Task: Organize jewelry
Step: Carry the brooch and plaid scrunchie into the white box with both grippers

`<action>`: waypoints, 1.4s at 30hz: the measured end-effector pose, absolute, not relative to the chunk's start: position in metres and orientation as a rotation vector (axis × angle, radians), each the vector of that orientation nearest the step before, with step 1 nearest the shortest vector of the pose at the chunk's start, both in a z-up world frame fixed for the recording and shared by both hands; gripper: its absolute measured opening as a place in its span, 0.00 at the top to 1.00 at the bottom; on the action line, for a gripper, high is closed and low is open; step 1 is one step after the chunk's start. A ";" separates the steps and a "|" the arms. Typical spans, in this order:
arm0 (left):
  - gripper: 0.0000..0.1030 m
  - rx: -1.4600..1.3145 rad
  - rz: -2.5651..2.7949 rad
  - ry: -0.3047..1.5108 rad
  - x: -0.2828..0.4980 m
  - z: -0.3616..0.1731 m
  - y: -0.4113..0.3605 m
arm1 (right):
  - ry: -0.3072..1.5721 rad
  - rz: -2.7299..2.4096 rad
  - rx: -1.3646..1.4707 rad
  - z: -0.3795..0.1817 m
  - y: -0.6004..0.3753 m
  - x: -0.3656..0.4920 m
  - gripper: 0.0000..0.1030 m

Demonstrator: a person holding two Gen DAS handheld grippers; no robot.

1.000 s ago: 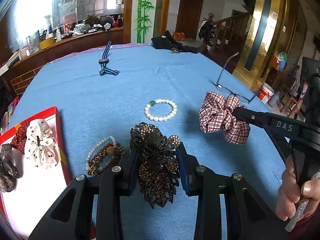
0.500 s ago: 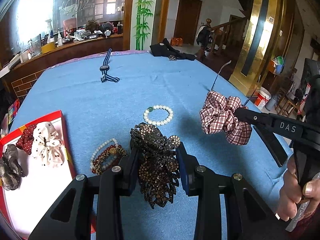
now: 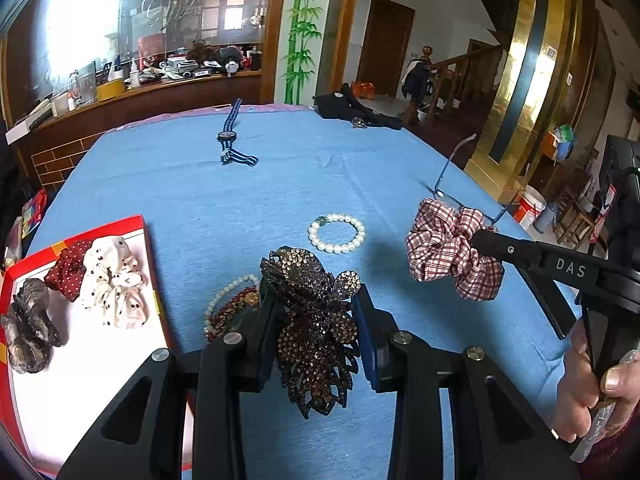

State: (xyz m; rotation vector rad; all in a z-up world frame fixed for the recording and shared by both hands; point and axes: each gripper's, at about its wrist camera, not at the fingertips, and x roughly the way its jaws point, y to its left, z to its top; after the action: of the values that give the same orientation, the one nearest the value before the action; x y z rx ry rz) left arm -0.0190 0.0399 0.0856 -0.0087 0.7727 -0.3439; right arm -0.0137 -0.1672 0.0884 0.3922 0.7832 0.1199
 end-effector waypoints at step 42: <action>0.67 -0.251 0.164 0.736 -0.079 0.079 0.317 | 0.857 0.555 0.125 0.097 0.052 0.007 0.93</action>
State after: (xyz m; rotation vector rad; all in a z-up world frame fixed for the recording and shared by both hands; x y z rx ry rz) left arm -0.0787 0.3173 0.0790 -0.2509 0.7356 0.1638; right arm 0.0073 0.0517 0.0965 0.1249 0.8573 0.5554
